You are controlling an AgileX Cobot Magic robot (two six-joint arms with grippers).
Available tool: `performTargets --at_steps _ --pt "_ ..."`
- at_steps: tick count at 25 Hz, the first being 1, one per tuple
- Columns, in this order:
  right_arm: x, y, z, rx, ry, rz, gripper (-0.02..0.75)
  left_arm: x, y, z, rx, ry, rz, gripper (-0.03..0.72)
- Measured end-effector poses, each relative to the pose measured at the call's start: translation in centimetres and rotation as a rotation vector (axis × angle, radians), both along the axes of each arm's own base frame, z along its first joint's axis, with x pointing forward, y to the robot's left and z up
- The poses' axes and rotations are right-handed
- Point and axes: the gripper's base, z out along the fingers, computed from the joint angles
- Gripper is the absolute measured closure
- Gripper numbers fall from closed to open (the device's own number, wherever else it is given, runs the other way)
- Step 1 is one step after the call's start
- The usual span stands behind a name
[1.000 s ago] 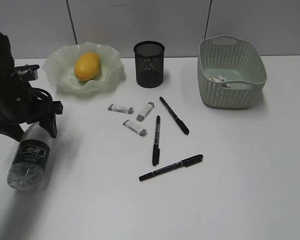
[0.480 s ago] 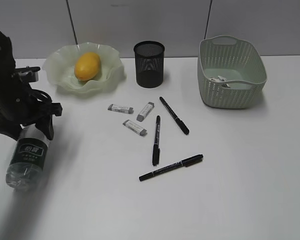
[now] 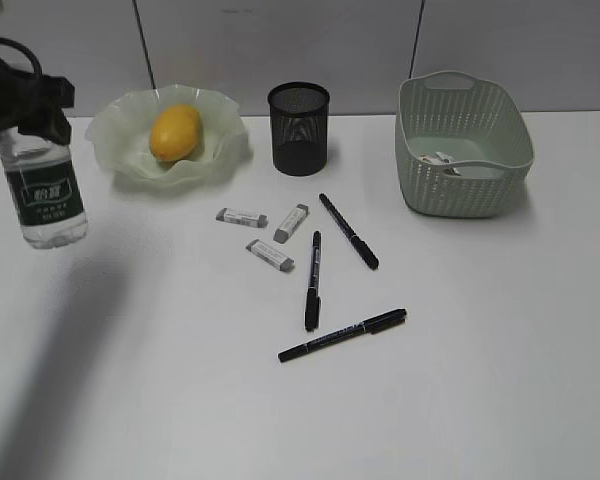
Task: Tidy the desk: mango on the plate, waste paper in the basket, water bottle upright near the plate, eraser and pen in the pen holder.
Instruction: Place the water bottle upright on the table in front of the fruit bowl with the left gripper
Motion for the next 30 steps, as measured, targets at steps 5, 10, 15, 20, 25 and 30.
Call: performTargets --at_steps 5,10,15,20,25,30 --pt "0.0 0.0 0.0 0.0 0.0 0.0 0.3 -1.7 0.9 0.3 0.078 -0.157 -0.07 0.198" --pt "0.0 0.0 0.0 0.0 -0.001 0.0 0.3 -3.6 1.4 -2.9 0.0 -0.361 -0.123 0.199" --pt "0.0 0.0 0.0 -0.001 -0.001 -0.001 0.3 -4.3 2.5 -4.7 -0.095 -0.529 -0.082 0.198" --pt "0.0 0.0 0.0 0.0 -0.003 -0.001 0.3 -3.2 2.9 -6.2 -0.083 -0.585 -0.093 0.198" --pt "0.0 0.0 0.0 -0.001 -0.003 -0.002 0.301 -2.4 2.7 -7.9 -0.058 -0.604 -0.135 0.198" --pt "0.0 0.0 0.0 -0.002 -0.003 -0.003 0.301 -2.2 2.6 -9.5 -0.041 -0.563 -0.16 0.198"
